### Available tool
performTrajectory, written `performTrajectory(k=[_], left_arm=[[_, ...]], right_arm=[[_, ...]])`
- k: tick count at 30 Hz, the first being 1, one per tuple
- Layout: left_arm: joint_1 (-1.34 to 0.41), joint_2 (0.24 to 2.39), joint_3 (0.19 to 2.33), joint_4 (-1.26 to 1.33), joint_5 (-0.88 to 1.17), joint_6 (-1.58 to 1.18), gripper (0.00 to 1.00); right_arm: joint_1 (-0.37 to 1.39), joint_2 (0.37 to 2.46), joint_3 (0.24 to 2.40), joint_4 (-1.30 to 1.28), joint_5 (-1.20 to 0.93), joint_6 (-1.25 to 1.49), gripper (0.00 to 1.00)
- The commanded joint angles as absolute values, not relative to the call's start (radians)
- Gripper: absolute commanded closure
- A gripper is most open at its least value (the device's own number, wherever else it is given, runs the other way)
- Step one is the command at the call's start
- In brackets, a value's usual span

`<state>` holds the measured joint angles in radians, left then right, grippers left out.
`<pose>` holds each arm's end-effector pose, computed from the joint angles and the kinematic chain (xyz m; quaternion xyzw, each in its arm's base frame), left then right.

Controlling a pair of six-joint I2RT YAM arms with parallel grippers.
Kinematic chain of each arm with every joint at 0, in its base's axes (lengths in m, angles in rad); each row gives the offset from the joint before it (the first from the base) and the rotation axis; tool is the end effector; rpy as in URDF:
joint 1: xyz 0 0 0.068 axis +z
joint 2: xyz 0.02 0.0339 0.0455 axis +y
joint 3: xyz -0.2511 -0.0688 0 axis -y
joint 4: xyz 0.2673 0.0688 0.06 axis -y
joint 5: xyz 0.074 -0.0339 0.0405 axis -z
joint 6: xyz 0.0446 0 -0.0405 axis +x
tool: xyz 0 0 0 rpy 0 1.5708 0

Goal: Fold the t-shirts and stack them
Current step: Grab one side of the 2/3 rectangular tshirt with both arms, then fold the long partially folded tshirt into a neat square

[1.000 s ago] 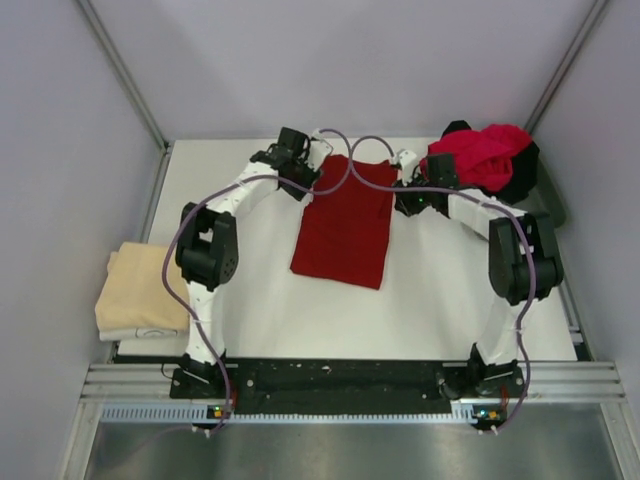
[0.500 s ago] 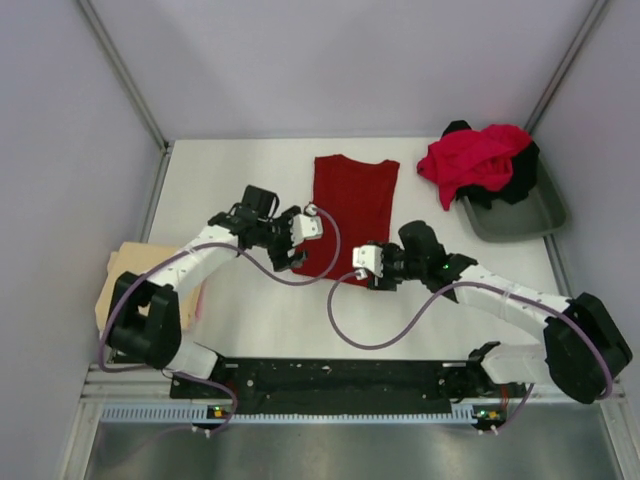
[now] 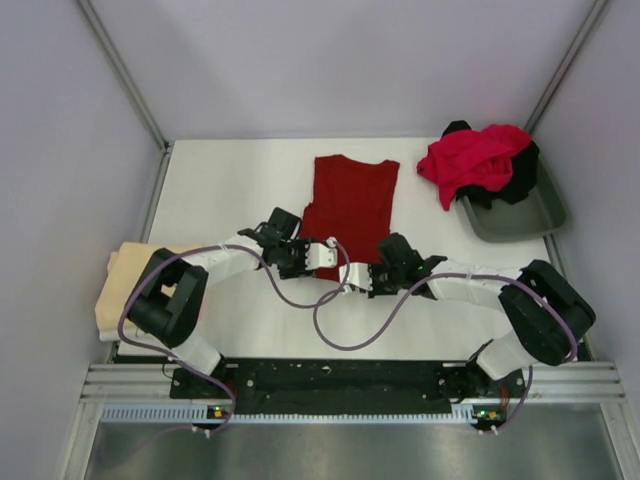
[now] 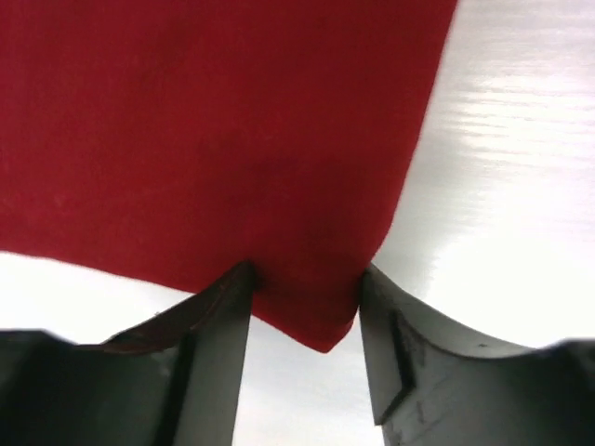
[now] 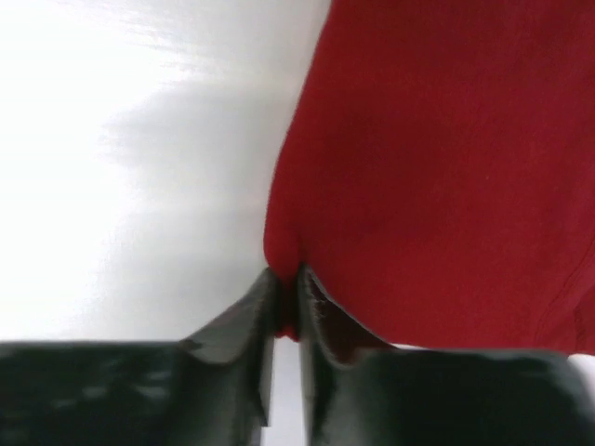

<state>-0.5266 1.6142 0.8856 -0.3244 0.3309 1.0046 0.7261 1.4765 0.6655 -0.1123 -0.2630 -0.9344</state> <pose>0.2761 -0.1773 0.1302 0.6911 0.6582 -0.0949 0.2830 0.2126 0.2043 0.1177 -0.7219 0.6033 0.0908 0.3266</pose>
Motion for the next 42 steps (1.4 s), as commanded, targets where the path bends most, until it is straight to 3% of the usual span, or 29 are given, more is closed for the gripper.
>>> performTrajectory(k=[1, 2, 3, 11, 18, 23, 32, 42], left_arm=[[-0.532, 1.641, 0.893, -0.324, 0.284, 1.026, 0.66], [-0.535, 1.640, 0.900, -0.339, 0.278, 1.013, 0.92], [-0.535, 1.637, 0.913, -0.360, 0.269, 0.997, 1.00], [-0.560, 1.426, 0.966, -0.759, 0.278, 0.939, 1.00], [-0.598, 1.198, 1.086, -1.213, 0.409, 0.916, 1.00], [-0.600, 1.127, 1.204, -1.159, 0.364, 0.789, 1.00], [-0.542, 1.409, 1.365, -0.884, 0.172, 0.654, 1.00], [-0.466, 1.934, 1.790, -0.937, 0.135, 0.583, 1.00]], right_arm=[[0.739, 1.528, 0.704, -0.147, -0.230, -0.924, 1.00], [0.739, 1.520, 0.712, -0.165, -0.247, -0.920, 1.00], [0.741, 1.503, 0.718, -0.190, -0.265, -0.914, 1.00], [0.860, 1.226, 0.752, -0.559, -0.316, -0.847, 1.00], [0.977, 0.982, 0.883, -0.886, -0.445, -0.672, 1.00], [0.953, 0.942, 0.954, -0.897, -0.453, -0.607, 1.00], [0.536, 1.150, 0.977, -0.637, -0.546, -0.514, 1.00], [0.310, 1.460, 1.028, -0.471, -0.577, -0.439, 1.00]])
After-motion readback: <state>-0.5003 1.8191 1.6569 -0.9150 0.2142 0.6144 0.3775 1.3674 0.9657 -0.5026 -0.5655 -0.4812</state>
